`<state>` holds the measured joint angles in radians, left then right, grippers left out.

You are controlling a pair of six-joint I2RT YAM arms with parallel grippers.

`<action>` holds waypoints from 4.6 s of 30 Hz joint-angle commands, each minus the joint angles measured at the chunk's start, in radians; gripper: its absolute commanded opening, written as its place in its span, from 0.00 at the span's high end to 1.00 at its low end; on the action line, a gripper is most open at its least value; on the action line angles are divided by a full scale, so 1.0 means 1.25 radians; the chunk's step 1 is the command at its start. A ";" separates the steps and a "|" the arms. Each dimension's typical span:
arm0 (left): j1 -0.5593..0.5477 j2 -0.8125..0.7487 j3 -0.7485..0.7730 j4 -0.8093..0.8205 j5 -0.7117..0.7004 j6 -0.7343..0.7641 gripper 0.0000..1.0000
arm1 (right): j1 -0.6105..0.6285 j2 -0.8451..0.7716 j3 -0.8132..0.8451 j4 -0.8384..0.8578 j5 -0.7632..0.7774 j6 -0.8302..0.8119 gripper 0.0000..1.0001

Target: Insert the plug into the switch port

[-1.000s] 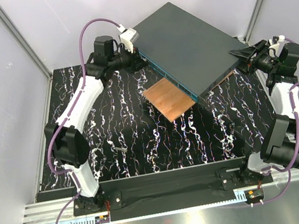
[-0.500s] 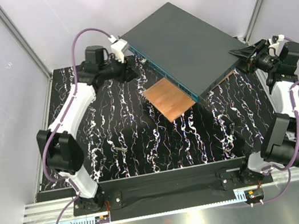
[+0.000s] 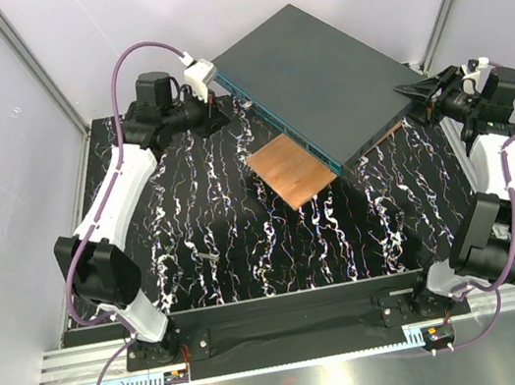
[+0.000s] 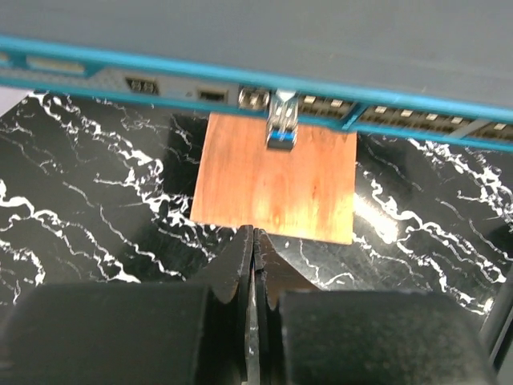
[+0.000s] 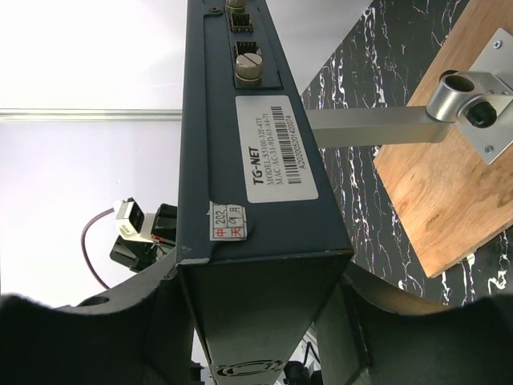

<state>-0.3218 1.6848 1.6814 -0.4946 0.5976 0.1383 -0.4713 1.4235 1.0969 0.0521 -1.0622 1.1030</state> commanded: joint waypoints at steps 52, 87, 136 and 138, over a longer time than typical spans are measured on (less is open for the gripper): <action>-0.080 0.148 0.200 0.089 -0.022 -0.064 1.00 | 0.037 0.036 0.051 0.011 0.019 -0.071 1.00; -0.070 0.145 0.082 0.302 0.037 -0.211 1.00 | 0.038 0.048 0.071 0.003 0.010 -0.080 1.00; -0.035 -0.148 -0.685 -0.188 -0.148 1.077 0.62 | -0.091 -0.150 0.367 -0.899 -0.001 -0.841 0.12; -0.042 -0.145 -0.687 -0.195 -0.155 1.083 0.62 | -0.084 -0.142 0.372 -0.890 -0.010 -0.836 0.12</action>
<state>-0.3641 1.4750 0.8230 -0.7433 0.4576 1.4342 -0.5850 1.2400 1.5162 -1.0790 -1.0328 0.0639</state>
